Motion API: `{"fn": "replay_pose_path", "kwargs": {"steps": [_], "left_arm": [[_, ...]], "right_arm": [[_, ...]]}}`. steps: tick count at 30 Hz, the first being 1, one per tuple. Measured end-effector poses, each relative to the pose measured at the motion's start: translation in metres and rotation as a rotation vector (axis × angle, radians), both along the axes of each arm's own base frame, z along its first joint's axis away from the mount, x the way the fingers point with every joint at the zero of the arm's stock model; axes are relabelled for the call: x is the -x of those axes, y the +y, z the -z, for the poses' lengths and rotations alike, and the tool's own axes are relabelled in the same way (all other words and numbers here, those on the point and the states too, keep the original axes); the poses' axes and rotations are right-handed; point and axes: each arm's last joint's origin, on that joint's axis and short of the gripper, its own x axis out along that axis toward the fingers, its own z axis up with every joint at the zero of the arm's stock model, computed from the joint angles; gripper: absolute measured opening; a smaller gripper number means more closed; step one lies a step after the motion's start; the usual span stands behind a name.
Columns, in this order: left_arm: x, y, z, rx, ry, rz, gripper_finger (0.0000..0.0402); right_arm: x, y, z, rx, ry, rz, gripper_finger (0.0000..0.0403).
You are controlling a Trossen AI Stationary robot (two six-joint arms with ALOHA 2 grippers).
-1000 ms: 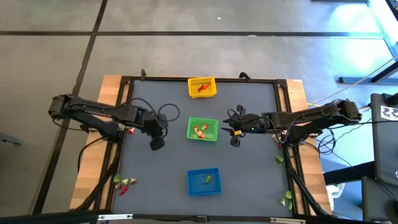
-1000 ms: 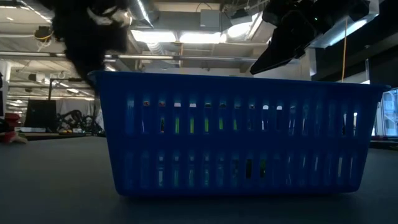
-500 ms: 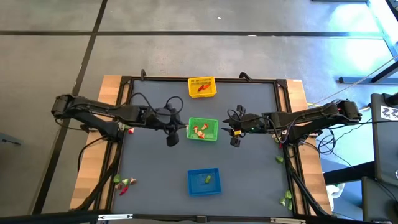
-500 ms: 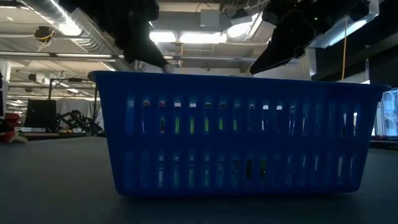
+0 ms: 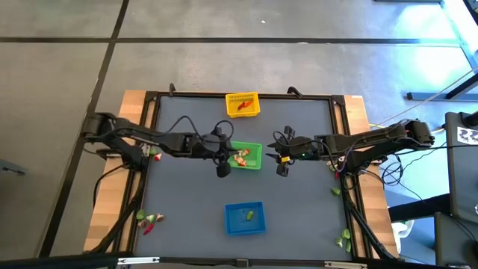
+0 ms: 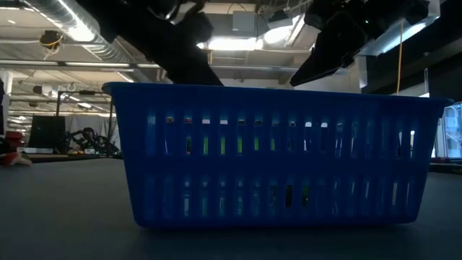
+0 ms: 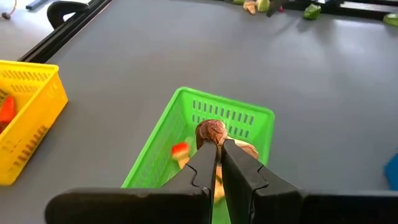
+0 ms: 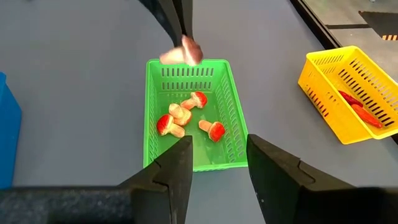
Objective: Sort produce into baskets
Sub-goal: Put the brown mushroom into the green bin
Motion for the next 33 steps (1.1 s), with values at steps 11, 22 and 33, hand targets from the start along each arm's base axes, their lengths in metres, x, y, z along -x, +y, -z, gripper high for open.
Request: {"fn": "replay_pose_path", "kwargs": {"steps": [11, 22, 33], "left_arm": [[-0.022, 0.005, 0.034, 0.024, -0.026, -0.032, 0.0017], [-0.025, 0.006, 0.057, 0.024, 0.061, -0.035, 0.0018], [-0.025, 0.005, 0.058, 0.047, 0.06, -0.039, 0.0054]], "right_arm": [[0.0, 0.0, 0.0, 0.0, -0.003, 0.0, 0.0152], [-0.001, 0.0, -0.002, -0.002, -0.026, 0.0, 0.0152], [-0.001, 0.0, -0.002, -0.002, -0.026, -0.001, 0.0152]]}}
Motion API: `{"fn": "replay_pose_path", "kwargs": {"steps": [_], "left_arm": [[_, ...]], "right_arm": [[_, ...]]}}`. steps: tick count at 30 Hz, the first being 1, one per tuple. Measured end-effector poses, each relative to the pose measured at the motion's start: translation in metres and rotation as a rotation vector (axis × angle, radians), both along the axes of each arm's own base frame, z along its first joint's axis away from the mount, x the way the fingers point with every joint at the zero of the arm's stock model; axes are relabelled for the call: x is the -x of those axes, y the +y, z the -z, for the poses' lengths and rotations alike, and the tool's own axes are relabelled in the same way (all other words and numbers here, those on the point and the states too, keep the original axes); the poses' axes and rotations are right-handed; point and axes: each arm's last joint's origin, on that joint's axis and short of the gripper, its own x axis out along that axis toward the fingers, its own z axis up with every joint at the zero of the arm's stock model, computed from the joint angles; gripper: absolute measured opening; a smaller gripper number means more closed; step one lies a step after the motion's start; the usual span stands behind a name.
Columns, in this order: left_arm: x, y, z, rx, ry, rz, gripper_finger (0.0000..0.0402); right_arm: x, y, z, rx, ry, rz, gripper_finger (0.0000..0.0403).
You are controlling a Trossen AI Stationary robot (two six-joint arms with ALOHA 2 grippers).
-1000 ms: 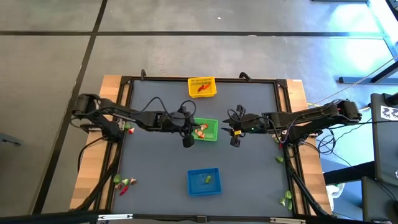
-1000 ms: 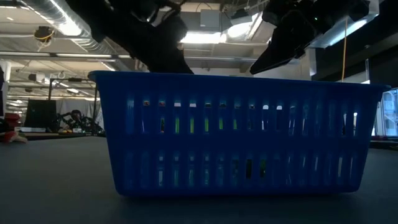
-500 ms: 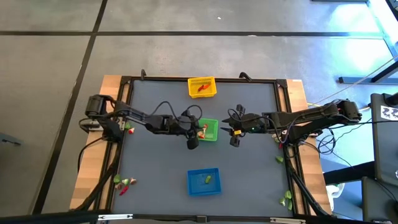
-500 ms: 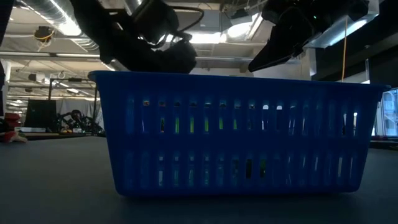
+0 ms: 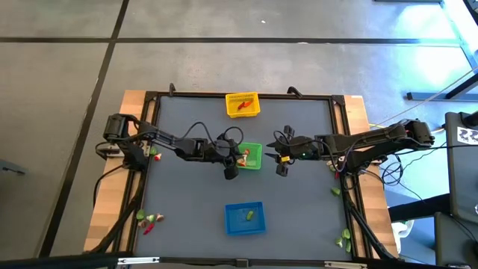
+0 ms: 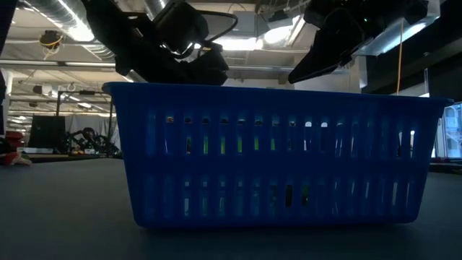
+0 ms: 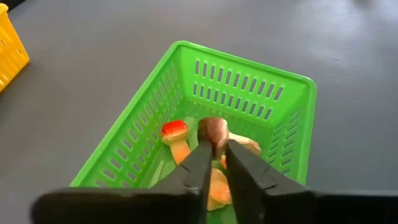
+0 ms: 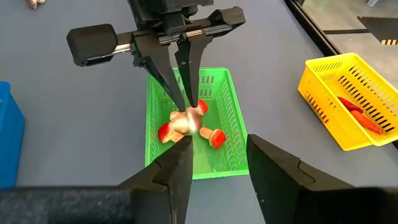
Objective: Sort produce into baskets
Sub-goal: Put the brown mushroom into the green bin, then put the red mushroom into the green bin
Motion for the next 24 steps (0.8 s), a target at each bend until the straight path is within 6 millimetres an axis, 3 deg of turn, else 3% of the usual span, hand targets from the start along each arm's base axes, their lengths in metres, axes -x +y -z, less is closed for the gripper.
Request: {"fn": "replay_pose_path", "kwargs": {"steps": [6, 12, 24], "left_arm": [[0.001, 0.0, -0.005, 0.003, 0.023, 0.004, 0.0132], [0.009, 0.0, -0.038, -0.006, 0.098, 0.012, 0.0154], [0.076, -0.001, -0.078, 0.064, 0.388, -0.064, 0.0155]], "right_arm": [[0.0, 0.0, 0.0, 0.0, 0.0, 0.0, 0.0152], [0.0, 0.0, 0.001, 0.0, 0.007, 0.0, 0.0152], [0.0, 0.0, 0.0, 0.0, 0.004, 0.0, 0.0152]]}}
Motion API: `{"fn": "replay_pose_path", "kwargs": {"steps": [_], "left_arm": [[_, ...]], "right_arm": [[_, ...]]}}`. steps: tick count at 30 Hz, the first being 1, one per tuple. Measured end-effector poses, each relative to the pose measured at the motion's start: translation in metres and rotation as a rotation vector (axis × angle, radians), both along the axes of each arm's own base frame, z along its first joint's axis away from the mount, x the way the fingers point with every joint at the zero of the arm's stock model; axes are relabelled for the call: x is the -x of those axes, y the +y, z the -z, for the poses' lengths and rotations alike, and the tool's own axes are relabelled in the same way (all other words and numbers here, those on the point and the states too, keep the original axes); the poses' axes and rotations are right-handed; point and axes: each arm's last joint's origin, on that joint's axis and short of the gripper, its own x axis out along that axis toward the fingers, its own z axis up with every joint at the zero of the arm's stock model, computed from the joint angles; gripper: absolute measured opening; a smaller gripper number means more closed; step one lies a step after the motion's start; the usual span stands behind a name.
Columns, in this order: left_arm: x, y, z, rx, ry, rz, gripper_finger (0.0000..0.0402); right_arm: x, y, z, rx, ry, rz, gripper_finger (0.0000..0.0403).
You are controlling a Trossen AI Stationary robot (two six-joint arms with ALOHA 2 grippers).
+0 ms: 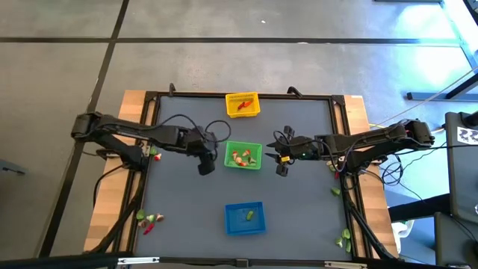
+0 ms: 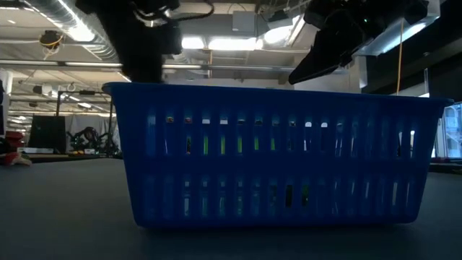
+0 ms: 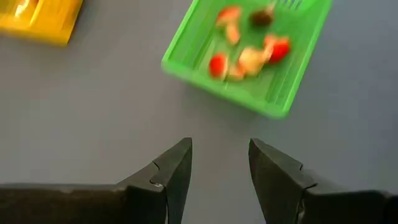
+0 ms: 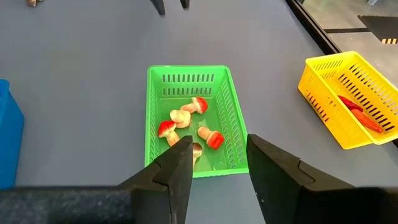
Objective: Sort produce into baskets
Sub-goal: Put the red mushroom into the green bin
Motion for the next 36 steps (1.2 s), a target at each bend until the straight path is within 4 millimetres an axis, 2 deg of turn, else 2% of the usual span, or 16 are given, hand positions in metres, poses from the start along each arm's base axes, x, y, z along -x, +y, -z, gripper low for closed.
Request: {"fn": "replay_pose_path", "kwargs": {"steps": [9, 16, 20, 26, 36], "left_arm": [[0.041, -0.001, 0.002, 0.035, 0.316, -0.096, 0.0155], [0.065, 0.004, 0.021, 0.063, 0.512, -0.24, 0.0155], [0.079, 0.009, 0.034, 0.144, 0.617, -0.299, 0.0155], [0.092, 0.019, 0.055, 0.198, 0.712, -0.368, 0.0155], [0.099, 0.032, 0.079, 0.237, 0.859, -0.392, 0.0155]], "right_arm": [[0.0, 0.0, 0.0, 0.0, 0.0, 0.001, 0.0152], [0.0, 0.0, 0.0, -0.001, 0.0, 0.0, 0.0152], [0.0, 0.0, 0.0, -0.001, 0.0, 0.0, 0.0152], [0.0, 0.0, 0.0, -0.001, -0.004, 0.0, 0.0152], [0.0, 0.0, 0.0, -0.001, 0.0, 0.0, 0.0152]]}}
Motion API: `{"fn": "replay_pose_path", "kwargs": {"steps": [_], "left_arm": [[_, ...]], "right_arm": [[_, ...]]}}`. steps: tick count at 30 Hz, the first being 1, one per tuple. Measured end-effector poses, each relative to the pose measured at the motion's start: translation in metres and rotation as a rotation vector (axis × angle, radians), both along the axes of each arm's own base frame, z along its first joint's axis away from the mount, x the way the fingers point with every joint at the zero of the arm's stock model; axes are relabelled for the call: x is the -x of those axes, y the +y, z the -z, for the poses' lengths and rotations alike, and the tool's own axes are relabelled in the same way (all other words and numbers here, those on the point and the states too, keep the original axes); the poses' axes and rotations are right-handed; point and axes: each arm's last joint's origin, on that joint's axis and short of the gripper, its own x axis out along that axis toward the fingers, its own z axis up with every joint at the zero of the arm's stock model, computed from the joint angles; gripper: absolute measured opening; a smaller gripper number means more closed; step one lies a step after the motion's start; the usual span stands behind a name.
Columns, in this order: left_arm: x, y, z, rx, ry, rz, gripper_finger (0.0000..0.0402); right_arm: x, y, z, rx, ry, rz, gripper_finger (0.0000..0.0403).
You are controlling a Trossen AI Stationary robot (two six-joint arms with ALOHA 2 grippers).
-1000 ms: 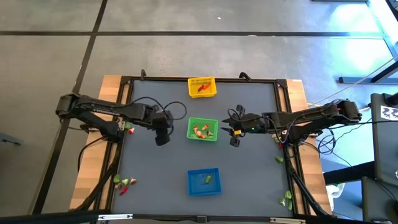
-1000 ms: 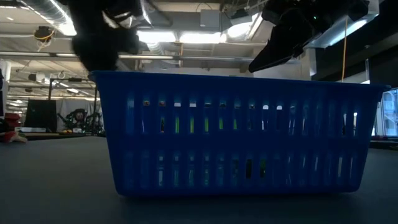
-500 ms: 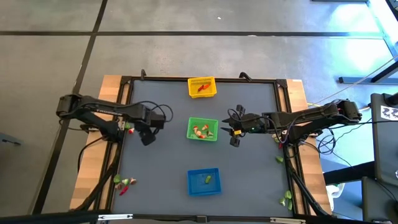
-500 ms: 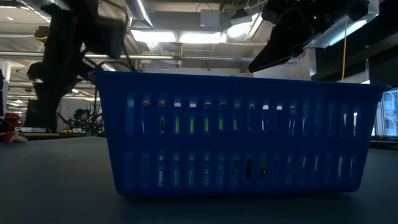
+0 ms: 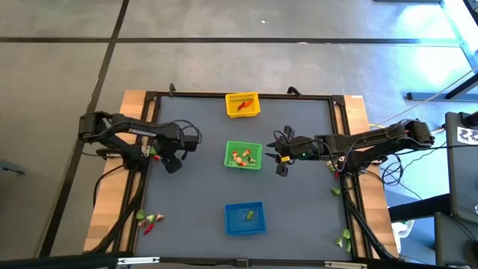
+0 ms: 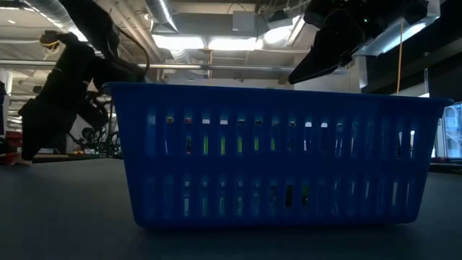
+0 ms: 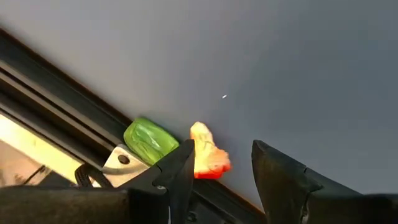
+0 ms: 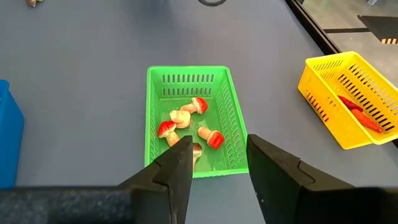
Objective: Sort produce into baskets
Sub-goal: Put the red mushroom into the green bin
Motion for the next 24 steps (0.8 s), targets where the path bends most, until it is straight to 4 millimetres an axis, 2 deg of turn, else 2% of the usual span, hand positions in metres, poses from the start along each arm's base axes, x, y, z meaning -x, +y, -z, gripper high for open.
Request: {"fn": "replay_pose_path", "kwargs": {"steps": [11, 17, 24], "left_arm": [[0.001, 0.002, 0.029, 0.071, 0.172, 0.028, 0.0149], [0.001, 0.002, 0.035, 0.104, 0.217, 0.039, 0.0099], [-0.002, 0.002, 0.029, 0.095, 0.182, 0.044, 0.0054]], "right_arm": [[0.0, 0.0, 0.0, 0.0, 0.0, 0.0, 0.0152], [0.0, 0.0, 0.0, 0.0, 0.001, 0.0, 0.0152], [0.0, 0.0, 0.0, 0.0, 0.0, 0.0, 0.0152]]}}
